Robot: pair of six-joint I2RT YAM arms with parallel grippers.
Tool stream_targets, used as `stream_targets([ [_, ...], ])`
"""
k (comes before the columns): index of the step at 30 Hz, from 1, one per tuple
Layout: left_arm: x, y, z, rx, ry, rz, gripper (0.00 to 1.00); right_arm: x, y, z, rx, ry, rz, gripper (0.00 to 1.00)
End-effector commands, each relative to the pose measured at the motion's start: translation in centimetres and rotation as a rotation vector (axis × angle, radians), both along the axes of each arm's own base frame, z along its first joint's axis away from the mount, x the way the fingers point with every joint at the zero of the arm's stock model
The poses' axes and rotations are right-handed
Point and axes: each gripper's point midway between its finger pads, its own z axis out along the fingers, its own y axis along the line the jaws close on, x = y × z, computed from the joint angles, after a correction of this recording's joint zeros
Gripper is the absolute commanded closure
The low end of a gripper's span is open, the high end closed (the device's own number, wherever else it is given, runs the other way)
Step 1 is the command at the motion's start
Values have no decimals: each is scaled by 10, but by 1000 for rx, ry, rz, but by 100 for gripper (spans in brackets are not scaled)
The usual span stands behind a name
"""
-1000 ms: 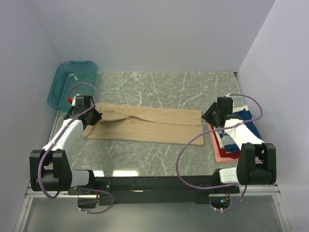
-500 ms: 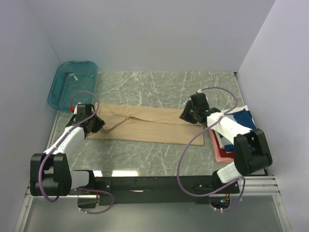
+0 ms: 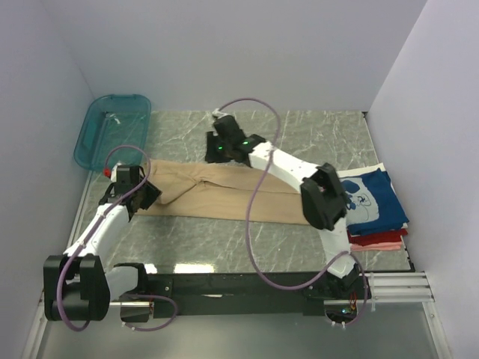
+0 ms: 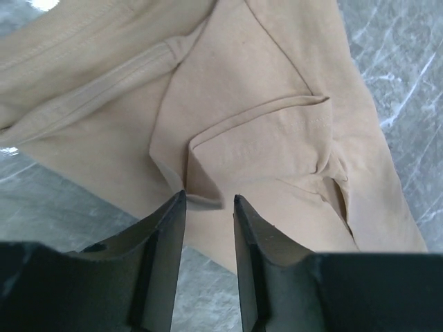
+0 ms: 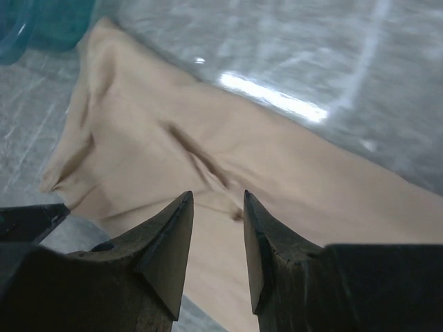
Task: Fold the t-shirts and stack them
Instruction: Fold the tshirt
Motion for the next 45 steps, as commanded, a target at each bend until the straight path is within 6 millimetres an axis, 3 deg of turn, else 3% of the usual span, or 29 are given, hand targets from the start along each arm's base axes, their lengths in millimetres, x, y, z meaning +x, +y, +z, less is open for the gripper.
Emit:
stream_targets([
  [1,-6,12,6,27,-9,72,61,0,40,-7,-52,-42,116,58],
  [2,-10,13,4,27,2,79,61,0,48,-9,-57,-49,137,57],
  [3,-11,14,6,28,-7,87,60,3,63,6,-30,-81,151,57],
  [4,-12,14,8,29,-13,90,60,3,71,-10,-41,-67,163,57],
  [6,-14,14,13,29,-36,89,57,3,89,-2,-8,-88,192,56],
  [7,-14,14,14,28,-45,85,55,2,94,-11,-16,-80,200,55],
  [15,-19,13,7,30,-27,80,54,-5,130,-18,21,-114,238,47],
  [18,-20,13,3,27,-19,83,54,-9,137,-33,11,-100,240,46],
  [28,-21,8,2,9,-28,62,55,-7,146,-56,26,-68,219,45],
  [32,-22,8,1,7,-29,58,55,-10,150,-59,39,-61,219,47],
  [39,-23,7,-2,8,-24,51,55,-12,148,-57,44,-60,211,61],
  [45,-23,7,-3,9,-28,45,55,-5,139,-60,5,-75,178,55],
])
